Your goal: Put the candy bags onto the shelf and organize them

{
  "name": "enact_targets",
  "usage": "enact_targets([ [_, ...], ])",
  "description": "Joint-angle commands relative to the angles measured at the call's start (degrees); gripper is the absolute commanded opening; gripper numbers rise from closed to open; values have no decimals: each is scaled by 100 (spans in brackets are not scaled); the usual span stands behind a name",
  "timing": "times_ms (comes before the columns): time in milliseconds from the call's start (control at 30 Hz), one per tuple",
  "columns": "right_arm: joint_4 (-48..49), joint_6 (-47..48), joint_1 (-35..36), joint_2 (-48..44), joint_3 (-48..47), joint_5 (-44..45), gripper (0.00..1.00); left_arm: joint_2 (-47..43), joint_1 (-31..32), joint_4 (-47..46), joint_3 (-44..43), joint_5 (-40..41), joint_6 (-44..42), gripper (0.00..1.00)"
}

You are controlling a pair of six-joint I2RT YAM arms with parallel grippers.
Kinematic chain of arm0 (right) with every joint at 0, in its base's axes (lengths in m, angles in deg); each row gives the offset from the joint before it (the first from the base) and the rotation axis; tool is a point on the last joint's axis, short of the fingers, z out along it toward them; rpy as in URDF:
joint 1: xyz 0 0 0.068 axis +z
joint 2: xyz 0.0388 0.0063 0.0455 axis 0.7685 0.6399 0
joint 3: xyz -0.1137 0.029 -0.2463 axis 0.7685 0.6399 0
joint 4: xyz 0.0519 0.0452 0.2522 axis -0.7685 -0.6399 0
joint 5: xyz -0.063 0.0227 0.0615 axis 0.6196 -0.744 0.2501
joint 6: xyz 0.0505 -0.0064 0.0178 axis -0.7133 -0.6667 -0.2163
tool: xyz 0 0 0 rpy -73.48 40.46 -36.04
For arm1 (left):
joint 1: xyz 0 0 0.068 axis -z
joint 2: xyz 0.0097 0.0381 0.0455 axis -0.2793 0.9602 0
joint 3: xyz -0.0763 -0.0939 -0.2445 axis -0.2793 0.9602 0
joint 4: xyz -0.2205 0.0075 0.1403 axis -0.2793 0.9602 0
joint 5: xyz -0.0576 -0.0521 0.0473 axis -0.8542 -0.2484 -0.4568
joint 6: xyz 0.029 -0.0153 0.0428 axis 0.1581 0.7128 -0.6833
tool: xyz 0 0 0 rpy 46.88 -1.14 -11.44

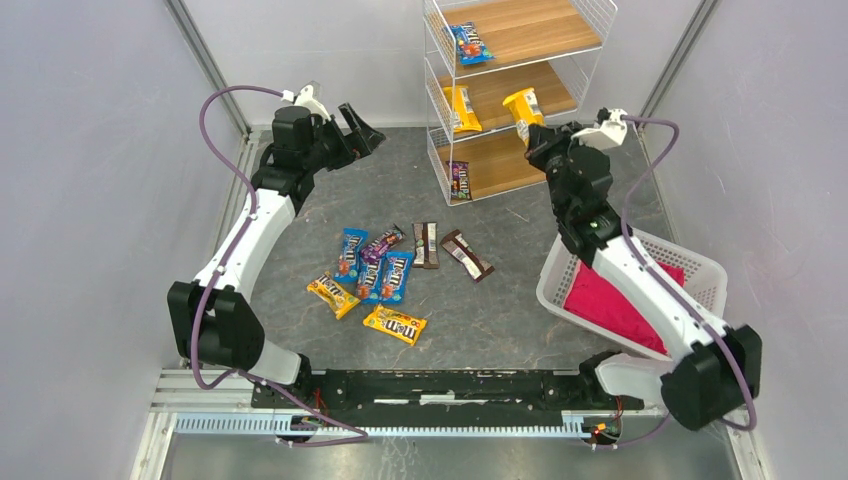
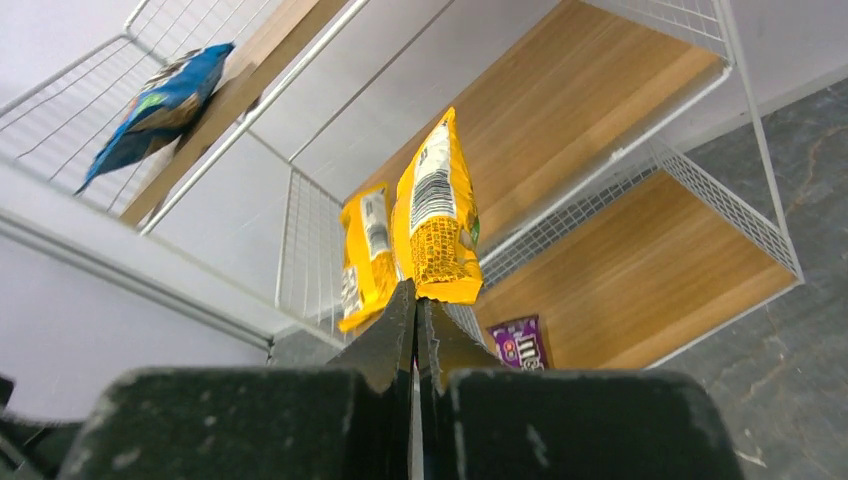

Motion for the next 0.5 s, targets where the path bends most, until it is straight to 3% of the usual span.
enact_targets([
  [0, 1049, -59, -179, 666, -481, 67, 0, -26, -11, -10, -277, -56, -165, 96],
  [333, 2162, -690, -272, 2512, -1284, -621, 0, 73, -11, -16, -283, -123, -131, 96],
  [467, 2367, -842, -279, 2918, -1429, -486, 1, 115, -11, -12, -296, -177, -97, 96],
])
